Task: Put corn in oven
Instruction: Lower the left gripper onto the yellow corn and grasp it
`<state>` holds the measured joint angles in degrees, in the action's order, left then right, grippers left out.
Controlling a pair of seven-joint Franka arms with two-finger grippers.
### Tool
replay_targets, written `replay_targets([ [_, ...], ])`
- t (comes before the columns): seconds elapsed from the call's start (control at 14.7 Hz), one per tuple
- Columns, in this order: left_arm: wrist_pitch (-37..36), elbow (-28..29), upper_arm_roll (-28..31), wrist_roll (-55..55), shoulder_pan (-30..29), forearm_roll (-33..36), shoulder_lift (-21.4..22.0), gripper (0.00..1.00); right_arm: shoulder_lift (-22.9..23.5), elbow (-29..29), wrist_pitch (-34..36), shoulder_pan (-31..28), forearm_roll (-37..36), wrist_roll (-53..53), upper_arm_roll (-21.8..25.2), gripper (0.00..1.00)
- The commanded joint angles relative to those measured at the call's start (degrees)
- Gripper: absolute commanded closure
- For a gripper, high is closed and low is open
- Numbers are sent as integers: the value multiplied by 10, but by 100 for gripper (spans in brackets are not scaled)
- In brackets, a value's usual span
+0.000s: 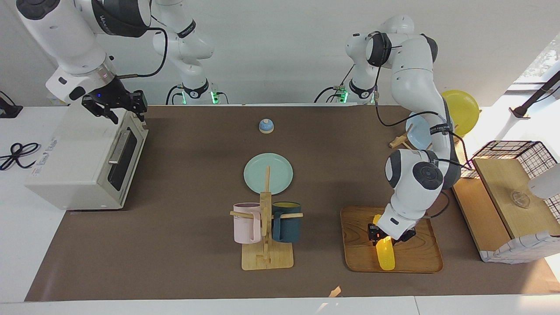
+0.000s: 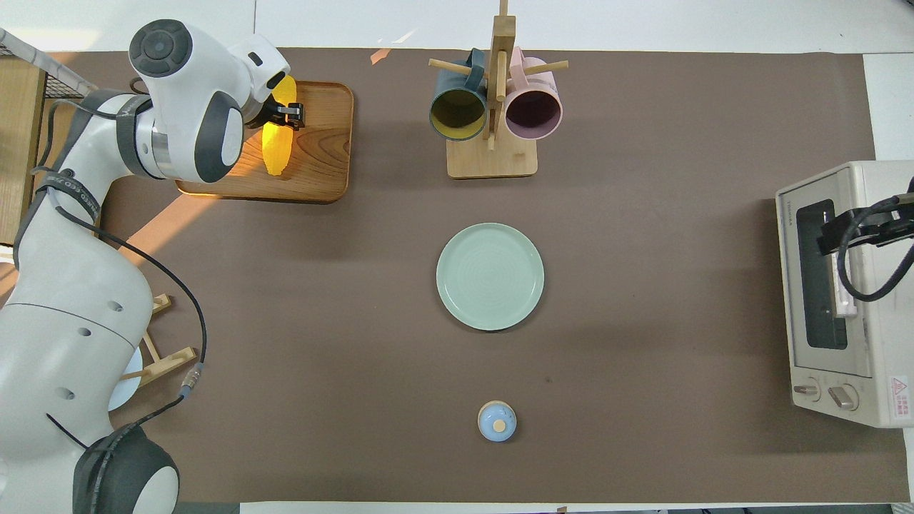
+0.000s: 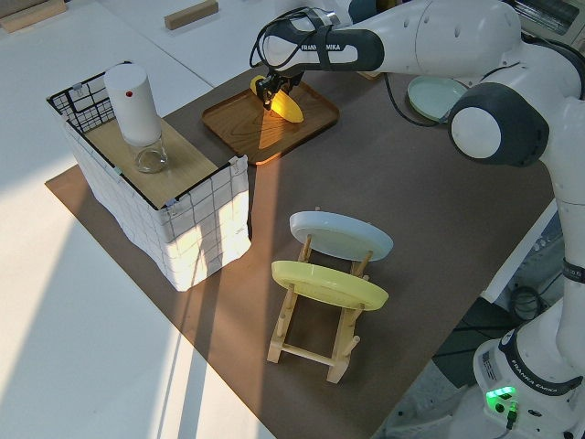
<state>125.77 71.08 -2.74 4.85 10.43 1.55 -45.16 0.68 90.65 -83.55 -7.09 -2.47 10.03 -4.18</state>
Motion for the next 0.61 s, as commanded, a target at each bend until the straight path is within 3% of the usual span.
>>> replay_targets([
  [0.0,-24,-9,5,2,-4,-37,23,100,-20,35,-21,-14,11,2,0,100],
  [0.27,-108,44,4,45,0,-54,114,100,-41,107,-68,-35,4,3,3,100],
  [0.54,-149,132,1,53,6,-102,220,100,-55,210,-185,-36,-10,-2,4,100],
])
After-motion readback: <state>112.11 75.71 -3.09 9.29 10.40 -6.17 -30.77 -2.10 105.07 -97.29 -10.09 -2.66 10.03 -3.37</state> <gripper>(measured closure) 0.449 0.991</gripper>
